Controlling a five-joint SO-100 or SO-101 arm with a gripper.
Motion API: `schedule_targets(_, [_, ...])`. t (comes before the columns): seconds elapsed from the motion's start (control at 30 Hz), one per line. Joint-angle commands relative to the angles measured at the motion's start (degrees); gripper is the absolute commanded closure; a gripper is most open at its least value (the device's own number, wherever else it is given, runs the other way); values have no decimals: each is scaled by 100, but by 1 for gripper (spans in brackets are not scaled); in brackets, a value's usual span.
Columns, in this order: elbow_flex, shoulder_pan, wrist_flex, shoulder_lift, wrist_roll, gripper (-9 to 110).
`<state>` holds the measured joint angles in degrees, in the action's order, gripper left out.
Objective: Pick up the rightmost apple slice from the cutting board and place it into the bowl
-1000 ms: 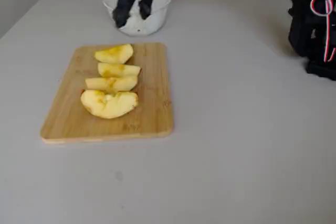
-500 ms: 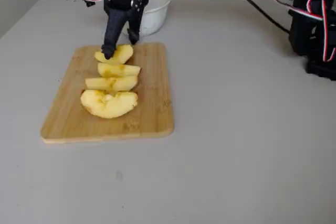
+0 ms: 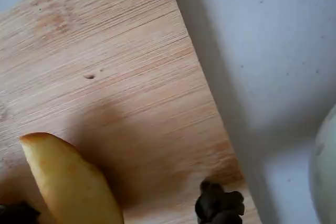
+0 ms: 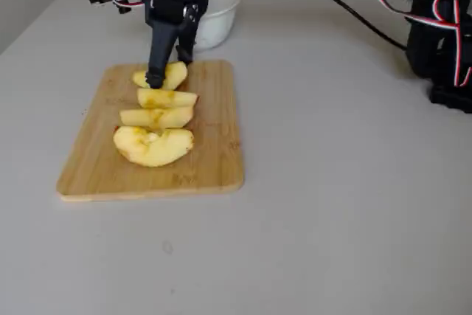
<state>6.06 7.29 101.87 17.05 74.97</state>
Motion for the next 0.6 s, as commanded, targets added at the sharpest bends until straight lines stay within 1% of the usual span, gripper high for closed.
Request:
schedule_targets(0.0, [53,114,202,-105,-105,64])
schedule_targets(0.37, [0,334,246,-343,-299,65])
schedule_targets(0.5, [0,448,255,-413,-369,72])
schedule_targets(0.57, [0,501,255,-413,-439,79])
